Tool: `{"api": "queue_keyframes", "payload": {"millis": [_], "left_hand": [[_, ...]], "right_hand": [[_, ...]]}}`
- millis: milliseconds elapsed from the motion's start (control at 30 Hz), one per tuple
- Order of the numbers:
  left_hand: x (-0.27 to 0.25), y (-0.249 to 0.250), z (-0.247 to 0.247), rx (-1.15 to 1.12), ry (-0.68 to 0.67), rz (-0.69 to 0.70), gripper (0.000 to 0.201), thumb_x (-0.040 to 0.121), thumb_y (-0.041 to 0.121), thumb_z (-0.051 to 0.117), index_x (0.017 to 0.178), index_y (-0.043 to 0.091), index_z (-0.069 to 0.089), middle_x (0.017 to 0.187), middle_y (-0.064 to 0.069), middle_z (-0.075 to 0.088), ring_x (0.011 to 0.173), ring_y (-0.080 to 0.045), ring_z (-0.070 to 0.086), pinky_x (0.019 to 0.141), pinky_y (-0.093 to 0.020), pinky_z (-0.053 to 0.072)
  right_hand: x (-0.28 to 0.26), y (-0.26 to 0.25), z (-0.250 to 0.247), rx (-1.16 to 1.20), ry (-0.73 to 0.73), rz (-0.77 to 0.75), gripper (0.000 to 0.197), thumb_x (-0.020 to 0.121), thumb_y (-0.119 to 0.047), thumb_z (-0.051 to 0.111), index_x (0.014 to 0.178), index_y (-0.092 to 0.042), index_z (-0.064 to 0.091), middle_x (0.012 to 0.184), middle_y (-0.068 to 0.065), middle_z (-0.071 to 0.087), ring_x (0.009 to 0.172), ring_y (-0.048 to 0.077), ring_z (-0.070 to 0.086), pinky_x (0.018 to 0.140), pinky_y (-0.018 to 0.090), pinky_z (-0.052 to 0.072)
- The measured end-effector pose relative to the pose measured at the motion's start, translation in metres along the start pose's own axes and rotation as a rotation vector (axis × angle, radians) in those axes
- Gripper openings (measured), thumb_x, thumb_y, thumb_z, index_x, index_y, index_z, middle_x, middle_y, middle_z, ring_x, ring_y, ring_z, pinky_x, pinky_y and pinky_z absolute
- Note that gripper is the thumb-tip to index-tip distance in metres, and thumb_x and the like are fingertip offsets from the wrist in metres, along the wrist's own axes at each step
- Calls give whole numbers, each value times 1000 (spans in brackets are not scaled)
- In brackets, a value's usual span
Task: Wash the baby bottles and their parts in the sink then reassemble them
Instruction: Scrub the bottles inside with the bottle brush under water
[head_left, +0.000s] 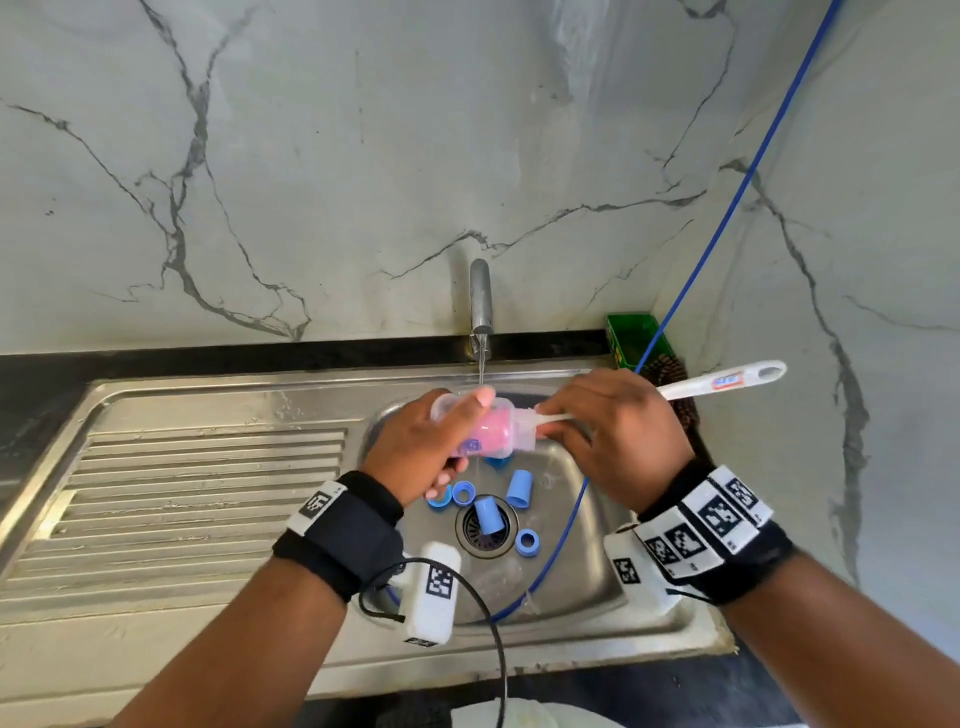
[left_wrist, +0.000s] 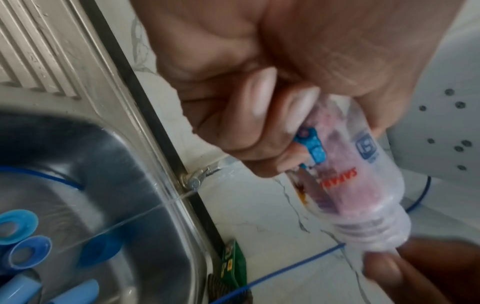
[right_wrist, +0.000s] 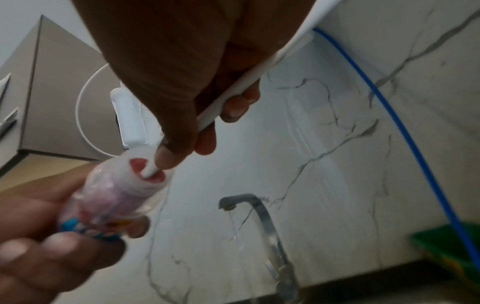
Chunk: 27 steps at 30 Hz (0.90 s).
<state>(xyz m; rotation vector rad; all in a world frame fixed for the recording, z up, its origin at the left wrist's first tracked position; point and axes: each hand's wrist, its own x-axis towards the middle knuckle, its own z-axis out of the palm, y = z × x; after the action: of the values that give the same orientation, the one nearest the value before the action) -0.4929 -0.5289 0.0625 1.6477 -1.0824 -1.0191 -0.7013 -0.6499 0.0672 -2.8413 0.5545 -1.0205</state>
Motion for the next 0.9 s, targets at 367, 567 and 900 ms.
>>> {"api": "queue_keyframes", "payload": {"millis": [367, 567, 900], "left_hand": [[16, -10, 3, -159, -35, -124, 67, 86, 78, 50, 109, 18, 70, 62, -8, 52, 40, -14, 34, 42, -20, 30], [18, -11, -30, -123, 102, -63, 58, 92, 67, 51, 98, 12, 69, 59, -8, 54, 41, -16, 35, 42, -22, 32], [39, -11, -16, 131, 155, 132, 49, 74, 68, 65, 91, 22, 64, 53, 8, 59, 43, -8, 51, 45, -24, 43]], "right_hand": [[-4, 4, 8, -16, 128, 12, 8, 82, -16, 83, 82, -14, 75, 80, -2, 71, 72, 24, 62, 69, 39, 48], [-11, 27, -4, -44, 156, 79, 13, 85, -28, 79, 87, -15, 79, 82, -2, 74, 74, 19, 64, 72, 29, 44], [-22, 28, 25, 10, -90, 273, 40, 100, -52, 43, 90, -27, 73, 72, -7, 65, 61, 17, 63, 47, 27, 43]]}}
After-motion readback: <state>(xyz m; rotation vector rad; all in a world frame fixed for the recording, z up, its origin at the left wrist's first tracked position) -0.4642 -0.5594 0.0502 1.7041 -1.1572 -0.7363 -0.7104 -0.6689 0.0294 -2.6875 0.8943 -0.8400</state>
